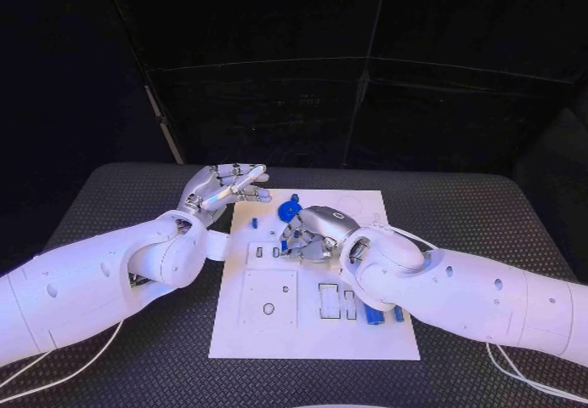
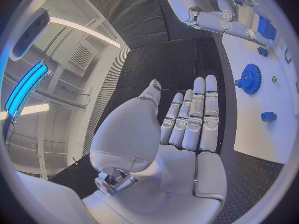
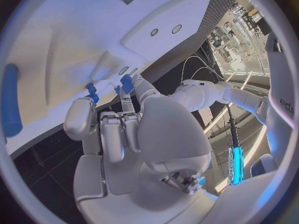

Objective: Assemble the parts on the task board

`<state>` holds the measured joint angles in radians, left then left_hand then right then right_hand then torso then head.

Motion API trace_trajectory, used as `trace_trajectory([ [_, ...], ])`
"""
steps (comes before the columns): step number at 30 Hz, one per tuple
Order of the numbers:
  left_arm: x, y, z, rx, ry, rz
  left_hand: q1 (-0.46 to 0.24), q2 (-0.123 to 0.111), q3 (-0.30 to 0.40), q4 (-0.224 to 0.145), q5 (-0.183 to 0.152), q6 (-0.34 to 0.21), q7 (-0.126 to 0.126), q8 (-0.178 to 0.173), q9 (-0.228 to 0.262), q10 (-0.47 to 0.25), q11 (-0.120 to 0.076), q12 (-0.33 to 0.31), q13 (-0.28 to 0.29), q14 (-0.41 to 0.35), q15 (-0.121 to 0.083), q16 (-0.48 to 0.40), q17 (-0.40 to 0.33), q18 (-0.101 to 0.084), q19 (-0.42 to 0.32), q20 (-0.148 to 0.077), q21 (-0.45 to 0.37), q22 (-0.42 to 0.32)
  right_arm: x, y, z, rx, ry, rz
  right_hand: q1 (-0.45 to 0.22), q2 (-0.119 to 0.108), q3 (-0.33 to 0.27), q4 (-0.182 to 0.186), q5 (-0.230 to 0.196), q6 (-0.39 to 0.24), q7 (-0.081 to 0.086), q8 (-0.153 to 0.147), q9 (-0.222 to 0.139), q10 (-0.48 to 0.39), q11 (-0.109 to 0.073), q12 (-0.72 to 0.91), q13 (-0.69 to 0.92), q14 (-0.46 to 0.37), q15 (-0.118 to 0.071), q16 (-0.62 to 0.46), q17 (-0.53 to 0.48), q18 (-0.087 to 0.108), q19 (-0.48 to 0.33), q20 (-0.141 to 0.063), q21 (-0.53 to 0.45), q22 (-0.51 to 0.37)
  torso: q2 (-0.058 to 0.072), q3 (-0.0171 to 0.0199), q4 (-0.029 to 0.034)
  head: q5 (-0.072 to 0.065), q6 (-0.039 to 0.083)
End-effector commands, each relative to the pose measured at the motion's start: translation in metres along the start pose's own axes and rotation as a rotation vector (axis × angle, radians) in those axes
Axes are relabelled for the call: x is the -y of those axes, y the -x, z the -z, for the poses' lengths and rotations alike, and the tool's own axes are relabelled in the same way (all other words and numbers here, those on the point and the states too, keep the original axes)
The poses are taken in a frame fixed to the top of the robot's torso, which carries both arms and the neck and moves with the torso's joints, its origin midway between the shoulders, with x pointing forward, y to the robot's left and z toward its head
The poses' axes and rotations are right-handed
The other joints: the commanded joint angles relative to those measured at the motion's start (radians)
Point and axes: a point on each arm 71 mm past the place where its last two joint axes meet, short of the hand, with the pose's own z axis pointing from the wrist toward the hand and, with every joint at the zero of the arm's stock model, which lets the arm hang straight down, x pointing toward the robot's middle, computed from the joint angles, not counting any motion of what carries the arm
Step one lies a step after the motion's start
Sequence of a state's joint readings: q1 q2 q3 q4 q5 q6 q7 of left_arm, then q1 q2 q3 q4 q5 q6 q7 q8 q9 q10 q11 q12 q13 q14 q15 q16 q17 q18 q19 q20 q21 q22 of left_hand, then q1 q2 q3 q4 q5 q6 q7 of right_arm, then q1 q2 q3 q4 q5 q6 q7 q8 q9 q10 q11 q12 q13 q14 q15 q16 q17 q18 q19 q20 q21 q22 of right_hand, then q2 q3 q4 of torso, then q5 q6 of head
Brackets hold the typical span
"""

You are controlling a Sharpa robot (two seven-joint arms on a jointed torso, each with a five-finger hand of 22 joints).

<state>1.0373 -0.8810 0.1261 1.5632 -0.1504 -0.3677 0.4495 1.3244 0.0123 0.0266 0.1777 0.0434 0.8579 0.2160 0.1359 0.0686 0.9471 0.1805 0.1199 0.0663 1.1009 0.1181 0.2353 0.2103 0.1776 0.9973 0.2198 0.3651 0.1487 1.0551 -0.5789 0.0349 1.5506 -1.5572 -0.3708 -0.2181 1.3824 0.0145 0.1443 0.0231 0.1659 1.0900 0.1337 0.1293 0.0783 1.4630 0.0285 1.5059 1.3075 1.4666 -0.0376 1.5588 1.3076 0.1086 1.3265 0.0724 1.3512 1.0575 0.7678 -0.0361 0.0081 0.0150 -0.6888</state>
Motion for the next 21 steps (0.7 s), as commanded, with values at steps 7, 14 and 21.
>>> trace_trajectory([
  [7,0.0010,-0.0024,-0.0014,-0.012,-0.006,0.011,0.001,0.009,-0.007,-0.002,0.004,0.007,0.022,-0.005,-0.001,0.008,0.001,-0.004,-0.001,0.005,0.001,-0.006,0.001,0.003,0.008,0.000,-0.005,-0.001,-0.0017,-0.0054,-0.0049,-0.015,-0.003,0.058,-0.009,0.001,0.005,0.003,0.005,0.038,-0.031,0.000,0.003,0.062,-0.006,-0.002,0.193,0.099,-0.007,0.005,0.241,-0.012,-0.001,-0.007,-0.001,0.001,0.000,0.0002,-0.0001,0.003,-0.007],
  [14,0.0008,-0.0025,-0.0016,-0.012,-0.005,0.011,0.001,0.009,-0.007,-0.002,0.004,0.007,0.022,-0.005,-0.001,0.008,0.001,-0.004,-0.001,0.005,0.001,-0.006,0.001,0.003,0.008,0.000,-0.005,-0.001,0.0001,-0.0089,-0.0073,-0.021,-0.006,0.067,-0.011,-0.001,0.005,0.003,0.005,0.037,-0.031,-0.001,0.002,0.062,-0.006,-0.003,0.192,0.099,-0.007,0.005,0.241,-0.012,-0.001,-0.007,-0.001,0.001,0.000,0.0003,-0.0003,0.005,-0.014],
  [21,0.0005,-0.0027,-0.0018,-0.014,-0.003,0.012,0.001,0.009,-0.007,-0.002,0.004,0.007,0.022,-0.005,-0.001,0.008,0.001,-0.004,-0.001,0.005,0.001,-0.006,0.001,0.003,0.008,0.000,-0.005,-0.001,-0.0005,-0.0113,-0.0089,-0.014,0.001,0.065,-0.012,-0.002,0.005,0.003,0.005,0.037,-0.030,-0.002,0.002,0.061,-0.006,-0.004,0.191,0.099,-0.007,0.005,0.241,-0.012,-0.002,-0.007,-0.002,-0.001,-0.001,0.0001,0.0002,0.007,-0.017],
])
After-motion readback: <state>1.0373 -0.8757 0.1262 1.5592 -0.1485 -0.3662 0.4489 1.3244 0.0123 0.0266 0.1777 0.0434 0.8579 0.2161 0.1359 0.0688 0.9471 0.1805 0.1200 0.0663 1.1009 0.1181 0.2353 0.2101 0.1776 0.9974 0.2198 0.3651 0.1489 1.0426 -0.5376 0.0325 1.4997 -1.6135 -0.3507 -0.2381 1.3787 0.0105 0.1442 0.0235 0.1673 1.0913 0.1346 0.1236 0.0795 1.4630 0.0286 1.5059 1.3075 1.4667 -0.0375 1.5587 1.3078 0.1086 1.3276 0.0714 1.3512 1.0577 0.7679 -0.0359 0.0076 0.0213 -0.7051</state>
